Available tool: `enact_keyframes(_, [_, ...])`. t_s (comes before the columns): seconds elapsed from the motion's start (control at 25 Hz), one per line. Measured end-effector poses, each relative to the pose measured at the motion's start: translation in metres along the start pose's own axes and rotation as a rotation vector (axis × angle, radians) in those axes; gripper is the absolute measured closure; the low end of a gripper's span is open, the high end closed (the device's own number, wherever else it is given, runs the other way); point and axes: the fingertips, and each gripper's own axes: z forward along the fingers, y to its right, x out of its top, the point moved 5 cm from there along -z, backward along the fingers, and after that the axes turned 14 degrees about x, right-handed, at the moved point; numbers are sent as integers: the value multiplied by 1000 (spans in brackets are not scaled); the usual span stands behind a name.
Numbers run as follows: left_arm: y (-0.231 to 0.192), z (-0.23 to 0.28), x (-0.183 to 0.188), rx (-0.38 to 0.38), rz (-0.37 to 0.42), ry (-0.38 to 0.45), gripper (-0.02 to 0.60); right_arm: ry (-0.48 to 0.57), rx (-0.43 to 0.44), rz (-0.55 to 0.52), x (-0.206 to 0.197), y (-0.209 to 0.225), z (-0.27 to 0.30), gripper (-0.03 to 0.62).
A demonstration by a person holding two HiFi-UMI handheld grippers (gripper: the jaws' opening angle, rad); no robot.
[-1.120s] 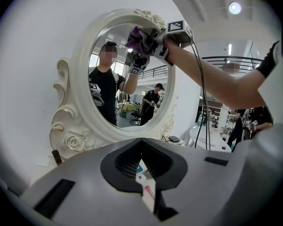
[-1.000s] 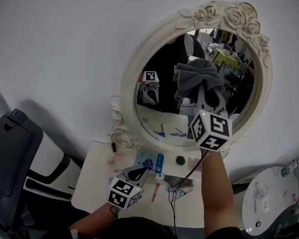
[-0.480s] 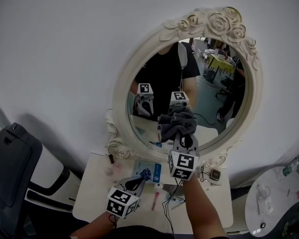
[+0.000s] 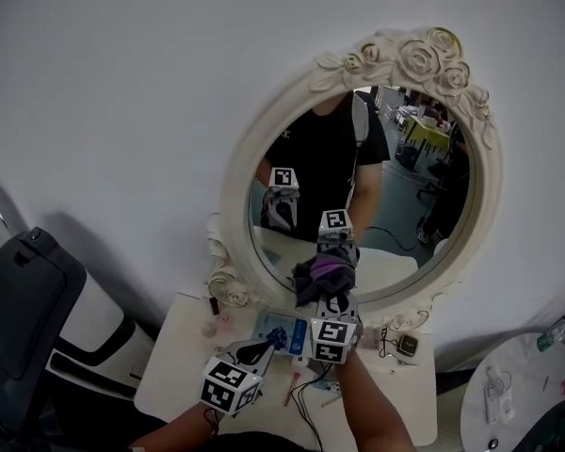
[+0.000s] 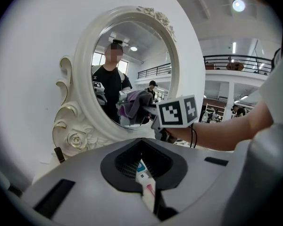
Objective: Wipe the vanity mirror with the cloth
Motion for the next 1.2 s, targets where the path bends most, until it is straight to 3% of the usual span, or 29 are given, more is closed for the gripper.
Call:
enact_keyframes(0.2, [1,-1,3,9,-6,13,581,-75,18,-26,-33,-8,6,551])
enact_keyframes(0.36, [1,-5,7,21,-11,31,583,-185,28,24,-65,-13,9,551])
enact_keyframes(0.48, [-3,-10,4,29,-18,30,583,-171,60,61,-49,-19,1,551])
enact_keyframes(0.6, [-11,-12,1,37,-29,27,583,-29,96,50,11,-29,-8,551])
enact_keyframes(0.84, [-8,-17,3,15,-34,53,581,249,179,-58,184,-39,-27,551])
enact_keyframes(1.0, [-4,-20,4,8,-23,55,583,330,178,-159,274,-36,-26,551])
enact_keyframes(1.2, [-3,-26,5,4,-10,61,583,393,130,-209,353,-20,-19,551])
